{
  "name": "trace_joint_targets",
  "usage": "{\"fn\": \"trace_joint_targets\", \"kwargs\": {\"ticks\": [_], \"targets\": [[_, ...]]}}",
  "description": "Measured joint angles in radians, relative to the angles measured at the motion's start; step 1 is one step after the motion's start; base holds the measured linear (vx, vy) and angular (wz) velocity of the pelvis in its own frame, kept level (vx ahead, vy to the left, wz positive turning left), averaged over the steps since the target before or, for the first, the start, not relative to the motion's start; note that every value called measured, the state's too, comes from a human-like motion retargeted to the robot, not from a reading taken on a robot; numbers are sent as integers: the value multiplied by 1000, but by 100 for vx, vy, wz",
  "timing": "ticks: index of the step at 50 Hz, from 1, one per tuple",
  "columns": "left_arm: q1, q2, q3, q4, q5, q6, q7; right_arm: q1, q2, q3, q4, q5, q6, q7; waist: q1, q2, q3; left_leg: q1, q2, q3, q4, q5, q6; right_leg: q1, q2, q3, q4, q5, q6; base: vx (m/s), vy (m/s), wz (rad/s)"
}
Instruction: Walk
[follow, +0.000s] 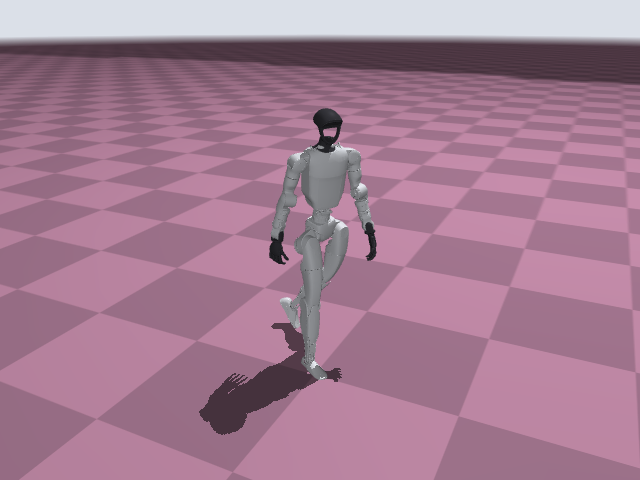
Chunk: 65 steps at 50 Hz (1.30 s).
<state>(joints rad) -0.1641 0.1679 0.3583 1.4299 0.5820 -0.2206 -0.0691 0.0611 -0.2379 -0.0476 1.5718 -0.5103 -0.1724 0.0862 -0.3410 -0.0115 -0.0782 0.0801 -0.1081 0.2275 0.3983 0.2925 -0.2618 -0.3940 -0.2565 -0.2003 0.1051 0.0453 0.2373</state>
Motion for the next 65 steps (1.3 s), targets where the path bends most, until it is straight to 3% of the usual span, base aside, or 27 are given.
{"fn": "trace_joint_targets", "kwargs": {"ticks": [2,4,7,10,12,18,20,22,25,27,30,32,35,38,39,42,47,51,55,59,60,63,65], "targets": [[32,2,20,29,6,12,12,-49,26,31,-9,12,-17,-9,19,-49,2,-91,12,136,213,96,0,46,-46,-30,0,-32,-15,71,-7,-15],[75,1,37,52,14,24,19,-88,56,60,-25,10,-30,-13,48,-77,-2,-183,55,179,383,158,0,101,-30,-64,-18,-62,-50,83,-34,-37],[150,-10,70,59,27,31,24,-156,95,100,-59,-17,-43,-23,65,-77,5,-277,111,153,479,3,0,178,28,-83,-35,-111,-101,75,-24,-5],[227,-21,98,59,29,33,24,-226,123,143,-99,-34,-60,-36,92,-71,31,-382,82,70,434,-115,0,249,81,-60,-43,-154,-141,66,-9,-44],[280,-18,109,61,36,36,30,-264,142,167,-123,-27,-78,-46,138,-59,47,-435,122,40,361,-203,17,301,142,-49,-49,-188,-177,87,-13,-81],[377,4,140,83,57,58,35,-357,166,169,-185,-2,-112,-55,182,-39,69,-540,157,12,-80,-341,343,418,217,-47,-50,-289,-242,69,5,2],[395,14,156,97,56,67,37,-372,167,161,-195,2,-117,-56,175,-42,60,-558,123,-62,-256,-344,453,453,226,-53,-56,-317,-254,81,8,54],[411,25,178,106,51,71,37,-375,165,160,-199,9,-119,-53,172,-55,34,-566,91,-121,-429,-287,521,470,229,-61,-56,-329,-267,86,7,23],[435,34,204,113,35,74,32,-354,157,173,-199,12,-116,-47,211,-66,22,-548,102,-59,-420,-272,491,513,235,-10,-29,-306,-262,93,20,-67],[438,43,214,123,26,82,31,-326,150,176,-194,2,-108,-39,235,-58,2,-542,121,0,-352,-284,434,524,261,20,6,-234,-273,81,16,-76],[419,56,221,145,15,99,33,-262,143,172,-177,-19,-90,-40,229,-39,-24,-544,141,-63,-277,-299,374,519,281,-1,108,-6,-283,93,18,-40],[382,60,200,149,0,101,43,-221,131,160,-157,-15,-87,-49,219,-27,-6,-508,135,-106,-256,-345,379,486,309,32,235,191,-253,66,16,-14],[311,61,162,145,-15,95,54,-162,105,149,-121,8,-83,-39,195,33,-4,-449,190,-78,-242,-407,363,382,287,-51,469,350,-201,77,19,-12],[227,57,132,122,-10,88,36,-98,78,127,-99,2,-70,-28,195,71,-16,-412,199,-92,-235,-468,351,242,277,-52,618,167,-230,72,17,-43],[193,58,120,111,-11,84,28,-80,69,117,-92,1,-66,-25,190,73,-9,-391,198,-88,-238,-479,346,203,280,-34,630,130,-214,60,15,-18],[88,59,83,73,-20,61,16,-31,42,87,-65,7,-57,-16,154,74,20,-314,181,-86,-268,-496,331,106,288,22,576,57,-119,57,11,43],[-51,45,36,19,-48,8,-1,47,0,57,-35,-6,-36,-2,98,32,38,-171,139,-50,-315,-529,283,26,144,13,246,-28,2,73,4,37],[-129,59,16,-13,-66,-24,-27,52,-7,45,-8,-14,-18,10,105,-12,68,-60,178,0,-321,-561,177,-40,179,-9,-75,-47,25,60,-47,-35],[-161,67,-6,-11,-68,-38,-35,51,-4,38,5,-18,-12,16,110,3,55,-4,210,7,-286,-557,78,-88,235,-43,-192,-83,25,86,-21,-10],[-133,46,-29,16,-49,-34,-35,49,6,40,5,-15,-13,17,64,25,43,57,154,-64,-225,-424,15,-34,181,-19,-110,21,25,95,29,81],[-115,37,-31,23,-41,-31,-35,48,9,43,4,-18,-14,17,42,30,36,74,129,-87,-216,-360,1,-18,174,43,-99,50,25,104,35,125],[-73,14,-28,36,-13,-19,-23,-14,10,46,-7,-15,-19,14,4,12,20,3,-6,-31,-81,-70,0,-35,28,5,-25,36,16,65,51,125],[-40,18,-19,48,4,-8,-11,-65,21,64,-16,-10,-29,6,-6,-14,34,-81,-30,100,111,49,0,-17,-25,20,10,4,3,58,33,91]]}}
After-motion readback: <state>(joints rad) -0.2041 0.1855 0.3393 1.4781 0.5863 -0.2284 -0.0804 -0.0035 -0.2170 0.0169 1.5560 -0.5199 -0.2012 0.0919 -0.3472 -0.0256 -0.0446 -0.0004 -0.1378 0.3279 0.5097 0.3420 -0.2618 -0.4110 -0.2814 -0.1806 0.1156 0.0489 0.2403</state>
